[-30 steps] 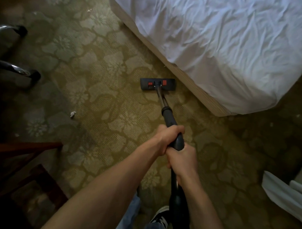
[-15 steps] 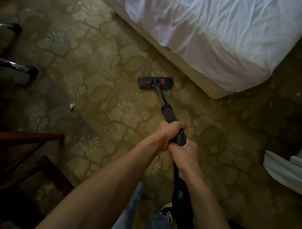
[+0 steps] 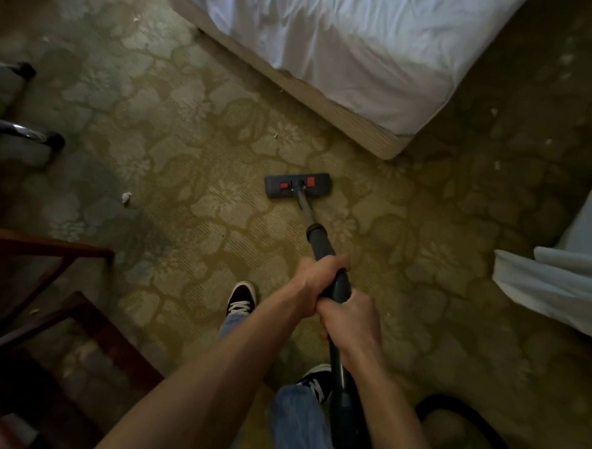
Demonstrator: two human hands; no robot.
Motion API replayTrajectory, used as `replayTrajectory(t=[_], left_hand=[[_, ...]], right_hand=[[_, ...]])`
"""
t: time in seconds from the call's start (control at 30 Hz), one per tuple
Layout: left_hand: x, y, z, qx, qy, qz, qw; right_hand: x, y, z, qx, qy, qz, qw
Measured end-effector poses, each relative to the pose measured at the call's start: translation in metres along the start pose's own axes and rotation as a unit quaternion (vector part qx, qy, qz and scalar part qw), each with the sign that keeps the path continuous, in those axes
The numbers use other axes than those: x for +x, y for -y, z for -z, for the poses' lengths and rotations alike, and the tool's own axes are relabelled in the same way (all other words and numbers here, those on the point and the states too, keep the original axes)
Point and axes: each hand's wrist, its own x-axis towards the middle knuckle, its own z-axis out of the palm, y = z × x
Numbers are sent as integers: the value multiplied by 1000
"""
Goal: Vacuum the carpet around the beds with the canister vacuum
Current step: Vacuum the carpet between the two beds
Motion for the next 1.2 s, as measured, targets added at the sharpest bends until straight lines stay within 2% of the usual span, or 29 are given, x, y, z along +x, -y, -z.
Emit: replayTrajectory(t=[0.33, 0.6, 0.87, 0.97, 1.2], left_hand=[[-28, 67, -26, 3, 7, 19, 1000], [-23, 66, -11, 15, -8, 12, 1000], [-8, 15, 16, 12, 3, 22, 1000], [-1, -33, 35, 6, 13, 8, 1000], [41, -142, 77, 11, -19, -31, 999]], right_hand=[[-37, -60, 31, -16, 4, -20, 1000], [-41, -50, 18, -23, 12, -32, 999], [-28, 8, -9, -26, 5, -33, 999], [-16, 52, -26, -22, 4, -19, 1000], [53, 139, -77, -38, -6, 10, 999]])
